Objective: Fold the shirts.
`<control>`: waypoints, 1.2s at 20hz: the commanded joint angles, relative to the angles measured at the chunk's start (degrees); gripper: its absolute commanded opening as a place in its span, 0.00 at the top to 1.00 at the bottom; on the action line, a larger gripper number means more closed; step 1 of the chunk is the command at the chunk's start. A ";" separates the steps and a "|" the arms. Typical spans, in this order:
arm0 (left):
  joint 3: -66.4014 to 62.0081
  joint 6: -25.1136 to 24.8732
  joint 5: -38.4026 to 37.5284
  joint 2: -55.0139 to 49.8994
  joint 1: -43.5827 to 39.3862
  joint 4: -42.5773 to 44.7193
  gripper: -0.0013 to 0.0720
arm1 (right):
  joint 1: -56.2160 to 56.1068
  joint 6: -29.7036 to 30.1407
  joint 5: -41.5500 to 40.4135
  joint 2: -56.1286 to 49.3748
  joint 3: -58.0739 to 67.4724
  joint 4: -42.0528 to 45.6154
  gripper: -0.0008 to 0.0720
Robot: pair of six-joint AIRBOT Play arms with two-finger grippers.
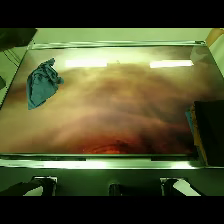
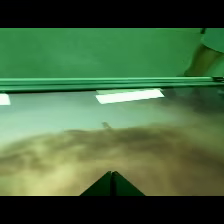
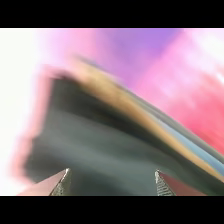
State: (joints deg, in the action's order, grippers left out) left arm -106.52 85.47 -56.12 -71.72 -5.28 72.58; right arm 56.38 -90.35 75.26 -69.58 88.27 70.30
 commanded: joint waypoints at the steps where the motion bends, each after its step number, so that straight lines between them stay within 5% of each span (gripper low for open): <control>1: -4.11 8.70 -8.79 -3.76 -2.19 26.21 0.95 | -14.73 2.03 -2.95 0.07 6.86 -10.29 0.15; 2: -4.07 9.75 -16.35 -5.97 -2.27 30.91 0.94 | -21.77 -1.88 0.07 -0.17 6.60 -6.80 0.15; 3: -3.41 9.75 -23.54 -8.07 -1.81 32.44 0.78 | -28.46 -5.77 2.54 -0.55 5.92 -2.16 0.14; 4: -1.55 9.77 -31.04 -9.99 -1.14 32.22 0.41 | -35.32 -8.20 5.20 -1.27 4.92 2.99 0.10; 5: 1.38 9.75 -37.38 -11.28 -0.63 31.74 0.15 | -40.85 -8.52 7.76 -2.12 3.80 6.32 0.06; 7: 12.92 9.16 -38.91 -9.40 -0.42 27.50 0.11 | -48.96 -8.57 12.85 -3.89 -0.02 7.72 0.03; 12: 37.27 14.21 -22.03 3.41 -2.32 22.29 0.12 | -54.25 -9.57 14.97 -4.81 -5.81 7.89 0.03; 24: 37.83 14.03 -22.67 3.17 -2.29 22.29 0.12 | -54.25 -9.35 14.73 -4.81 -5.81 8.33 0.04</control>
State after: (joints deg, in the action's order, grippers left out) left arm -68.90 99.46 -78.94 -68.66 -7.57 94.96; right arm 2.24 -99.68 89.91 -74.37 82.48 78.59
